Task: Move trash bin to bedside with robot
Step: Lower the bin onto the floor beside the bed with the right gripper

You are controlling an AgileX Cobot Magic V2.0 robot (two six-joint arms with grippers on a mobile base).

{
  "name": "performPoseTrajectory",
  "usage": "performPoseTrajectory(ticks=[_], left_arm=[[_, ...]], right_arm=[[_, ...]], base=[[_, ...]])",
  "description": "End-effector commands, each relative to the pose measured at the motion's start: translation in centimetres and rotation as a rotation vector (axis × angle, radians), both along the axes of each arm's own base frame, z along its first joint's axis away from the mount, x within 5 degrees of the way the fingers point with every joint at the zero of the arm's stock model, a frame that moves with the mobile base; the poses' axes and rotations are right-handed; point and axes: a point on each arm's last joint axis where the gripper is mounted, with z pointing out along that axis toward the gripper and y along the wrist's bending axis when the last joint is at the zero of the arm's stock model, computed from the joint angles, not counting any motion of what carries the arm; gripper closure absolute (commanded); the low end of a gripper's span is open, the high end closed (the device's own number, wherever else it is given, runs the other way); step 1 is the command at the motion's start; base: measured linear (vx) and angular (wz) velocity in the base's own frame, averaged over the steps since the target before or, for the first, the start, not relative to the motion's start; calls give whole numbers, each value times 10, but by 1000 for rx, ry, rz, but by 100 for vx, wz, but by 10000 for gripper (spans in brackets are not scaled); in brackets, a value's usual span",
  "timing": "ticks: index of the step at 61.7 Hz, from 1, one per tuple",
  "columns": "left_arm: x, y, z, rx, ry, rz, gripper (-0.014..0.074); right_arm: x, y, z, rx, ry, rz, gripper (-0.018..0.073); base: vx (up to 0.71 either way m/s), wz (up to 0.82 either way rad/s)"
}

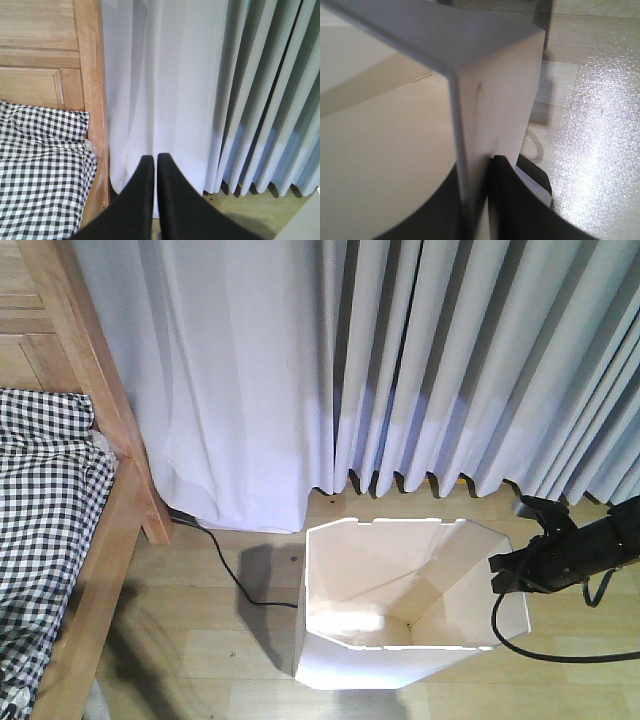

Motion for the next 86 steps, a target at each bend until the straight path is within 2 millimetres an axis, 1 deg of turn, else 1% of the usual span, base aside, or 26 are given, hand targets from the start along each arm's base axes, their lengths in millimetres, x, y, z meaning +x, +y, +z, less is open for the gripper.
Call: performPoseTrajectory(ticks=[1, 14, 28, 37, 44, 58, 73, 86], left_arm=[[1, 0, 1, -11, -64, -3, 602], [1, 0, 1, -11, -64, -3, 602], [1, 0, 1, -11, -64, -3, 602], [1, 0, 1, -11, -64, -3, 602], [1, 0, 1, -11, -64, -3, 602], [1, 0, 1, -11, -64, -3, 602], [1, 0, 1, -11, -64, -3, 602], [1, 0, 1, -11, -64, -3, 602]], right_arm=[[14, 10, 28, 163, -56, -10, 561], [32, -2, 6, 80, -43, -98, 557], [48, -6, -24, 68, -41, -102, 549], [59, -1, -46, 55, -41, -50, 547], [70, 3, -63, 44, -40, -50, 543], [84, 16, -92, 32, -36, 4, 531], [97, 21, -122, 25, -9, -53, 519], [105, 34, -144, 6, -1, -39, 509]], base=[[0, 0], [0, 0], [0, 0], [0, 0], [0, 0], [0, 0], [0, 0], [0, 0]])
